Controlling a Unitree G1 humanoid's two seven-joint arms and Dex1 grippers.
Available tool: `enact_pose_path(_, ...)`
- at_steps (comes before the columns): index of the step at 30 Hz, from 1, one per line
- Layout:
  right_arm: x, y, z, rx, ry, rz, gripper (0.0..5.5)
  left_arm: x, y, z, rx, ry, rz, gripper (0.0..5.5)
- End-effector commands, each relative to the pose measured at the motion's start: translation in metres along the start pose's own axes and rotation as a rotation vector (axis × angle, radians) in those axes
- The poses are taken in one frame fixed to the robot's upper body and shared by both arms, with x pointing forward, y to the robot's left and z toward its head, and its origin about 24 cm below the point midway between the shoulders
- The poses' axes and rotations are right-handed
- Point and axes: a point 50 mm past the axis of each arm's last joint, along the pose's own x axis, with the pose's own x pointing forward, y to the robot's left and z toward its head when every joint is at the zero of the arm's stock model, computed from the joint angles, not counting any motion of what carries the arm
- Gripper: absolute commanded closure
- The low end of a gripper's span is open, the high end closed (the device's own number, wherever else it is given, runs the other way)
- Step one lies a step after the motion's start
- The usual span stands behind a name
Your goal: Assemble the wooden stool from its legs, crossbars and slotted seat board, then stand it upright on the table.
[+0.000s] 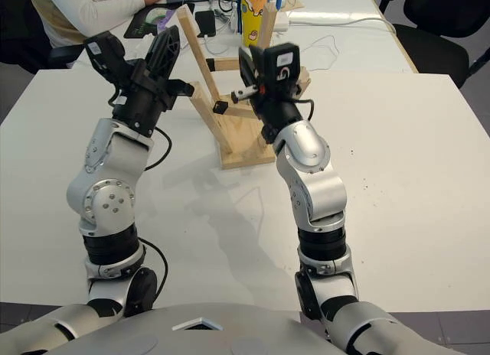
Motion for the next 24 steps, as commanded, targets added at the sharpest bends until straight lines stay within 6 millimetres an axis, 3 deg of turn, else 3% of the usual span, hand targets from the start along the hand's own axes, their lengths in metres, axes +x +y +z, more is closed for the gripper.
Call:
enact_pose_path(1, -0.001, 0.010, -0.003, 0.006, 0.015, 0.055, 5.47, -0.002, -0.002, 0.004, 0.011, 0.020, -0.038, 5.50)
enact_pose_path(9, 0.004, 0.017, 0.002, -0.015, -0.010, 0.069, 5.47, -0.008, -0.008, -0.004, 0.008, 0.088, -0.092, 5.50)
enact_pose_path(19, 0.002, 0.016, -0.003, -0.019, 0.010, 0.052, 5.47, -0.020, 0.009, -0.033, 0.115, 0.327, -0.053, 5.50)
enact_pose_path(24, 0.002, 0.015, -0.004, -0.025, 0.018, 0.050, 5.47, -0.016, -0.001, -0.017, 0.195, 0.233, -0.069, 5.50)
